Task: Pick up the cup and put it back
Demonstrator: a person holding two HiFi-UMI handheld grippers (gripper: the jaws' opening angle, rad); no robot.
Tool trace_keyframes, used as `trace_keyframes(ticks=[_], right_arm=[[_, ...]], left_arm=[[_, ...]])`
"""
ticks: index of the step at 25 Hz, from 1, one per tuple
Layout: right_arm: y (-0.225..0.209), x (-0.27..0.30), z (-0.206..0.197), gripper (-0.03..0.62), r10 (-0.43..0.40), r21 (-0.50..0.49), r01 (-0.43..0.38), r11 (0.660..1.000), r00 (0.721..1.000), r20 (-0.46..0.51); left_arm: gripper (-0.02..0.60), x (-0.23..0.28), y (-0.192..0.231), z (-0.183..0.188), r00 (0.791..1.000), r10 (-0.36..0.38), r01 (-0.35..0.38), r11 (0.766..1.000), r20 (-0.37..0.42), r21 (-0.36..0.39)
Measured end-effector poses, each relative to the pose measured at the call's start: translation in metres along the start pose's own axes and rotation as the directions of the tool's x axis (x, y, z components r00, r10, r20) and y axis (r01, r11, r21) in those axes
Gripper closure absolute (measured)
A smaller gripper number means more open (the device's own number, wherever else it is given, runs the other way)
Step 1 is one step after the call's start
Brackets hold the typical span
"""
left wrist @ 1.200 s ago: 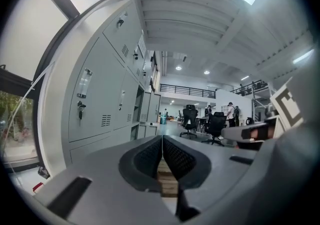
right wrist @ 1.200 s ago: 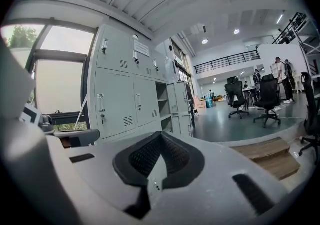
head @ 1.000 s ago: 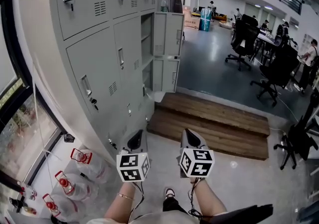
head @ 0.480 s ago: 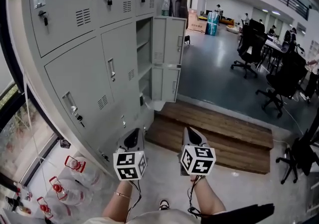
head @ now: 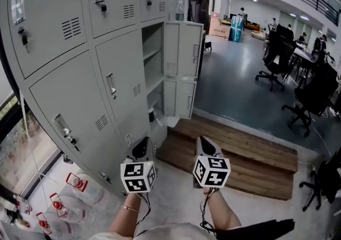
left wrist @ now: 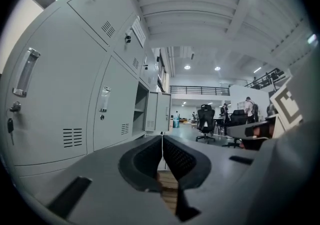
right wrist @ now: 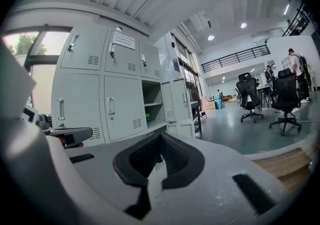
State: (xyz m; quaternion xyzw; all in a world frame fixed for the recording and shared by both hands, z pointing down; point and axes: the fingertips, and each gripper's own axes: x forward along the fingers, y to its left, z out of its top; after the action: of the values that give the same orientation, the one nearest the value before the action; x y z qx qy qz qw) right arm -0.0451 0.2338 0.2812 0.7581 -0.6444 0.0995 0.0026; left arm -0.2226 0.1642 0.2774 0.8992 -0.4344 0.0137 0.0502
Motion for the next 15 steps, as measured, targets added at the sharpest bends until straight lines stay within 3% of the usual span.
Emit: trace_keyframes(ticks=[15], right_arm=[[-0.04,0.07,-0.012,0.603,0.015,0.047,-0.013,0.999,0.999,-0.043]], left_arm=[[0.572,0.072,-0.001,-0.014,0.999,0.023,-0.022,1.0,-0.036,0.01]])
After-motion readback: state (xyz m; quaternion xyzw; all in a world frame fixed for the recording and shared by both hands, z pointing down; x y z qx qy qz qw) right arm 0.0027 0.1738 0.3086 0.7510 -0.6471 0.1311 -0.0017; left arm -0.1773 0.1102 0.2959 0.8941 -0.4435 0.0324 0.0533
